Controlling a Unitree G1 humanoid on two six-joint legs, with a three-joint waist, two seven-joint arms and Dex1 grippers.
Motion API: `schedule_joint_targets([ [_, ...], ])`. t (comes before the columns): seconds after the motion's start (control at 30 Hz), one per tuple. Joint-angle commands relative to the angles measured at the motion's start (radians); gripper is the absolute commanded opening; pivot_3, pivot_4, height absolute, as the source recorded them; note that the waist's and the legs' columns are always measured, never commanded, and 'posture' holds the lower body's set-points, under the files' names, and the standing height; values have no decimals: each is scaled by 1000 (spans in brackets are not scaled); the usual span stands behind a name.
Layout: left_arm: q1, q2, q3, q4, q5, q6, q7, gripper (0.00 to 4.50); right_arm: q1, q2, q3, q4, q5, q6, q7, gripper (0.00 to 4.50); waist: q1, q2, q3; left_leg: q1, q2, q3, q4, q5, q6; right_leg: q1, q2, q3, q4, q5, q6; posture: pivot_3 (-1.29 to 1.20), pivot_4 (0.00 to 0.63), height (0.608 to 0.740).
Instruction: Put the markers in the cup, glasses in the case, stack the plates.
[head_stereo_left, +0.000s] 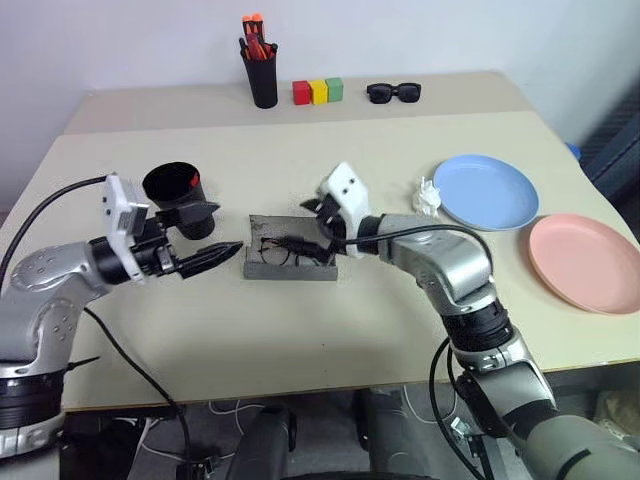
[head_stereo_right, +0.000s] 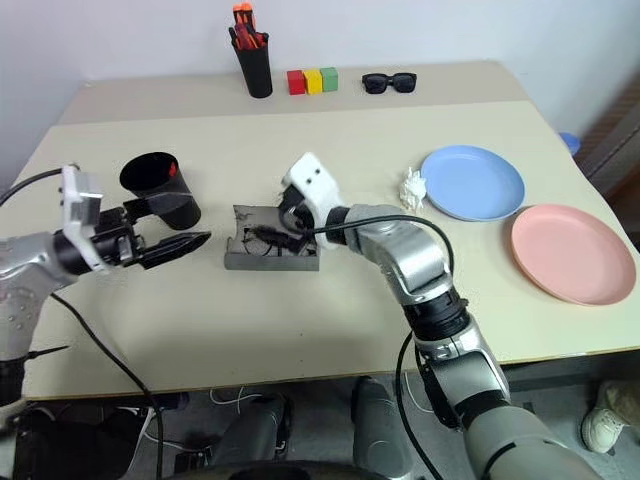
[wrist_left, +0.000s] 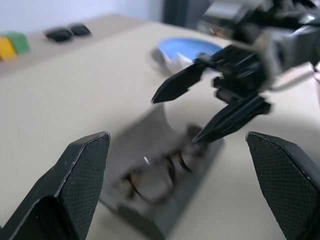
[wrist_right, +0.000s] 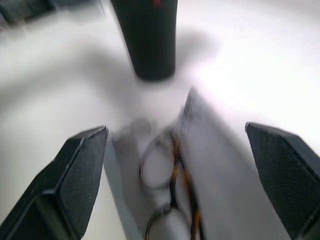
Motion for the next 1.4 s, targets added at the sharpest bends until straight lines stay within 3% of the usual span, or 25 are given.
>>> schedule_joint_targets([
  [0.03,-41,-21,-34,6,23,-9,37,4500,69,-49,-95,-108,45,-71,24,4477,0,0,0,0,0,0,0,0,0,0,0,0,0,0,0,0,150,740],
  [0.1,-69,-50,-76,25,57,-33,52,4500,147,-84,-143,-150,82,-128,70,4477,3,0,0,0,0,0,0,0,0,0,0,0,0,0,0,0,150,740],
  [0.17,-107,-86,-115,61,104,-63,82,4500,215,-148,-146,-170,14,-221,69,4477,5,0,0,0,0,0,0,0,0,1,0,0,0,0,0,0,150,740],
  [0.27,-167,-139,-151,114,121,-65,100,3635,274,-183,-190,-192,81,-210,96,4500,5,0,0,1,0,1,1,0,0,1,0,0,1,0,0,0,150,740],
  [0.5,-369,-286,-250,377,316,-195,237,63,304,-184,-182,-205,52,-241,24,4500,18,0,0,3,0,1,2,1,-1,3,1,0,2,1,-1,0,150,740],
  [0.7,-538,-366,-306,630,452,-211,355,63,333,-181,-158,-223,47,-257,-2,4500,23,-1,0,2,0,1,3,1,-1,4,0,0,0,2,0,0,150,740],
  [0.8,-608,-399,-287,672,434,-96,383,63,338,-176,-154,-233,57,-252,-10,4500,22,-1,0,2,0,1,3,1,-1,4,0,0,-1,2,1,0,150,740],
  [1.03,-653,-359,-394,700,481,98,251,63,336,-146,-135,-233,54,-264,-39,4500,15,0,-1,2,0,1,3,1,-1,4,1,0,0,2,1,0,150,740],
  [1.4,-731,-345,-409,768,479,265,161,63,355,-108,-114,-238,38,-287,-78,4500,18,0,-1,2,0,1,4,1,-1,4,0,0,0,2,1,0,150,740],
])
